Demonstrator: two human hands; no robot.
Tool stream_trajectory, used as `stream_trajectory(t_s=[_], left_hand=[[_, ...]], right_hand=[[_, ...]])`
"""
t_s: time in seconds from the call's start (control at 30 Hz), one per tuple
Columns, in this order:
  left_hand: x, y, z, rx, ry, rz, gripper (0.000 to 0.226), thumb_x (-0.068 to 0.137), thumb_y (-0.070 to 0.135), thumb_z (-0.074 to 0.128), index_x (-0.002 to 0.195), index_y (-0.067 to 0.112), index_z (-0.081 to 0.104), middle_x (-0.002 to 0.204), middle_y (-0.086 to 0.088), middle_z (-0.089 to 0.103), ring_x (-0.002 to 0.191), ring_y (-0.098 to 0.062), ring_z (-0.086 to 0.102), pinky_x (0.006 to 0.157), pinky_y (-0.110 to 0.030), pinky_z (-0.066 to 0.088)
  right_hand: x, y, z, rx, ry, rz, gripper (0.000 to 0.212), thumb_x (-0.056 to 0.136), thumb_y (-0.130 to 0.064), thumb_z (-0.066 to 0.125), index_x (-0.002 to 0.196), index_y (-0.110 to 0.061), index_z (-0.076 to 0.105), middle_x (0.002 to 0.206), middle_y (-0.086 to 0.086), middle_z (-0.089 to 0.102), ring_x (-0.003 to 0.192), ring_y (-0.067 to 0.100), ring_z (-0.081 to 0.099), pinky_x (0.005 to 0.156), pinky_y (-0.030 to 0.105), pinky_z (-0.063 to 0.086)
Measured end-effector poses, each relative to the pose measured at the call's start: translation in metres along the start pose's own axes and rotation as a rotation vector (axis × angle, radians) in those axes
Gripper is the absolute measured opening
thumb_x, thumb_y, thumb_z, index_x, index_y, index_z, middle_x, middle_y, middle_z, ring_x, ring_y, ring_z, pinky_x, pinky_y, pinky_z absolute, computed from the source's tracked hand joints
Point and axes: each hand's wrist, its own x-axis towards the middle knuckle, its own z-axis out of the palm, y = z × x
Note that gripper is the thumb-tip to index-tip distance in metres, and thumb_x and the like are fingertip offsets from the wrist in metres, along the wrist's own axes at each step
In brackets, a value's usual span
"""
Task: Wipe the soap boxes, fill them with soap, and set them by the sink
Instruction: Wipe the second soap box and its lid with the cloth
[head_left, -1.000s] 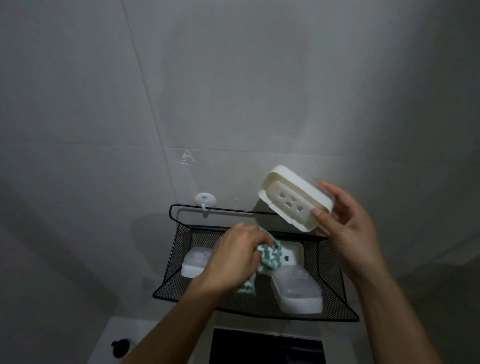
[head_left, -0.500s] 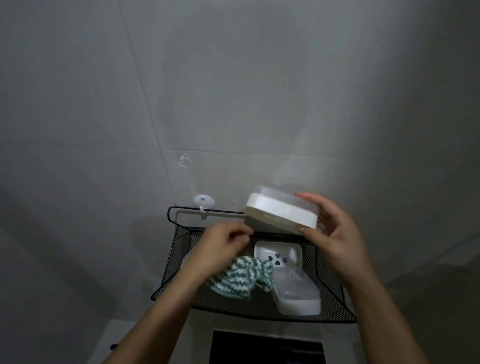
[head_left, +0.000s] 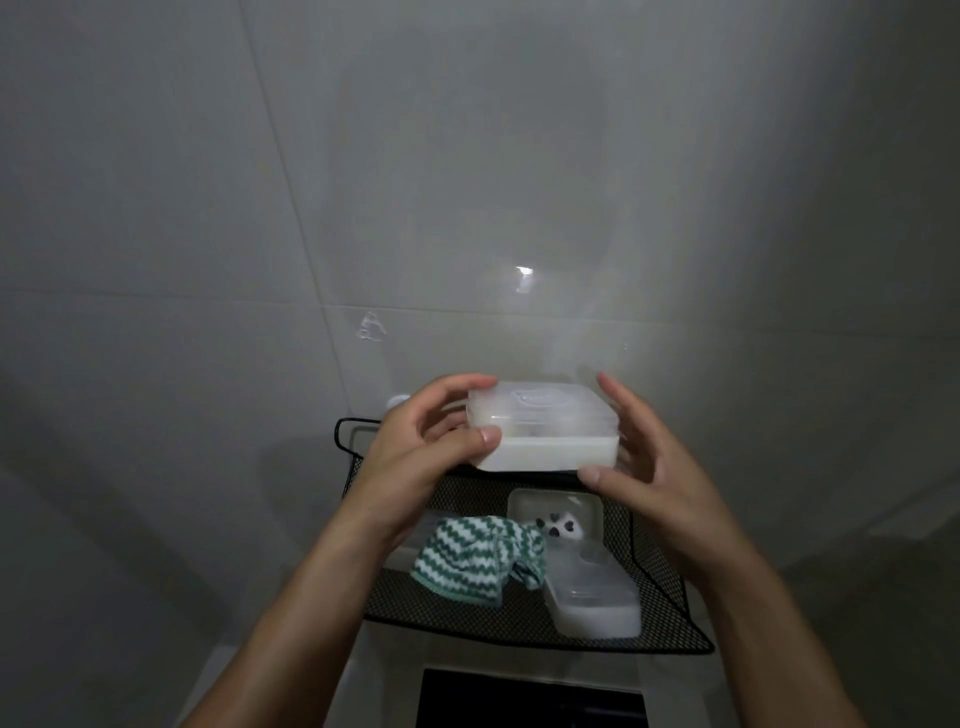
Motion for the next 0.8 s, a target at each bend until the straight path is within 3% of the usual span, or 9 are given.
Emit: stream_trajectory(t_s=[0.07, 0.2, 0.33, 0.4, 0.53, 0.67, 0.8], left_hand=[[-0.001, 0.001, -0.001, -0.011, -0.014, 0.029, 0.048, 0.074, 0.027, 0.076, 0.121, 0.021, 0.066, 0.123, -0.003, 0.068, 0.11, -0.023, 0.067, 0.081, -0.024, 0.052], [0.001, 0.002, 0.0, 0.01, 0.031, 0.032, 0.041, 0.081, 0.042, 0.071, 0.117, 0.023, 0.068, 0.119, -0.004, 0.069, 0.108, -0.024, 0.068, 0.084, -0.033, 0.055], [0.009, 0.008, 0.004, 0.004, 0.211, -0.105, 0.059, 0.08, 0.073, 0.057, 0.105, 0.021, 0.072, 0.095, -0.005, 0.075, 0.084, -0.017, 0.072, 0.066, -0.028, 0.056], [0.013, 0.009, 0.004, -0.047, 0.256, -0.156, 0.062, 0.084, 0.067, 0.048, 0.106, 0.014, 0.071, 0.089, -0.01, 0.076, 0.076, -0.018, 0.073, 0.059, -0.027, 0.057], [0.012, 0.008, 0.001, -0.082, 0.228, -0.166, 0.033, 0.102, 0.038, 0.047, 0.109, 0.014, 0.069, 0.095, -0.017, 0.075, 0.084, -0.026, 0.073, 0.063, -0.028, 0.058], [0.011, 0.002, 0.0, 0.007, 0.199, -0.104, 0.021, 0.093, 0.01, 0.064, 0.113, 0.013, 0.07, 0.101, -0.013, 0.076, 0.091, -0.024, 0.072, 0.072, -0.031, 0.059], [0.011, -0.001, -0.003, 0.091, 0.189, -0.08, 0.024, 0.089, 0.002, 0.065, 0.109, 0.014, 0.073, 0.099, -0.013, 0.076, 0.09, -0.025, 0.072, 0.084, -0.038, 0.058]], right_hand=[[0.001, -0.001, 0.002, 0.055, 0.025, 0.074, 0.088, 0.064, -0.03, 0.087, 0.144, -0.022, 0.049, 0.137, 0.002, 0.063, 0.122, 0.017, 0.064, 0.099, 0.035, 0.054], [-0.001, 0.001, 0.007, 0.266, -0.023, 0.124, 0.078, 0.064, -0.014, 0.085, 0.136, -0.012, 0.055, 0.127, 0.015, 0.068, 0.111, 0.033, 0.069, 0.08, 0.037, 0.06], [-0.004, 0.006, 0.008, 0.293, -0.045, 0.122, 0.084, 0.067, 0.005, 0.077, 0.143, -0.016, 0.049, 0.135, 0.012, 0.064, 0.116, 0.032, 0.066, 0.084, 0.039, 0.06], [-0.006, 0.008, 0.009, 0.307, -0.063, 0.111, 0.085, 0.068, 0.009, 0.076, 0.144, -0.019, 0.049, 0.137, 0.01, 0.063, 0.117, 0.029, 0.066, 0.085, 0.038, 0.06], [-0.006, 0.009, 0.007, 0.34, -0.043, 0.093, 0.092, 0.067, 0.015, 0.073, 0.146, -0.023, 0.046, 0.137, 0.014, 0.062, 0.118, 0.03, 0.065, 0.084, 0.035, 0.059], [-0.006, 0.008, 0.006, 0.344, -0.055, 0.077, 0.094, 0.068, 0.016, 0.073, 0.146, -0.029, 0.046, 0.134, 0.018, 0.062, 0.116, 0.032, 0.065, 0.085, 0.036, 0.058], [-0.007, 0.005, 0.003, 0.392, -0.078, 0.125, 0.083, 0.074, 0.007, 0.073, 0.144, -0.032, 0.048, 0.132, 0.02, 0.063, 0.117, 0.039, 0.064, 0.088, 0.047, 0.058]])
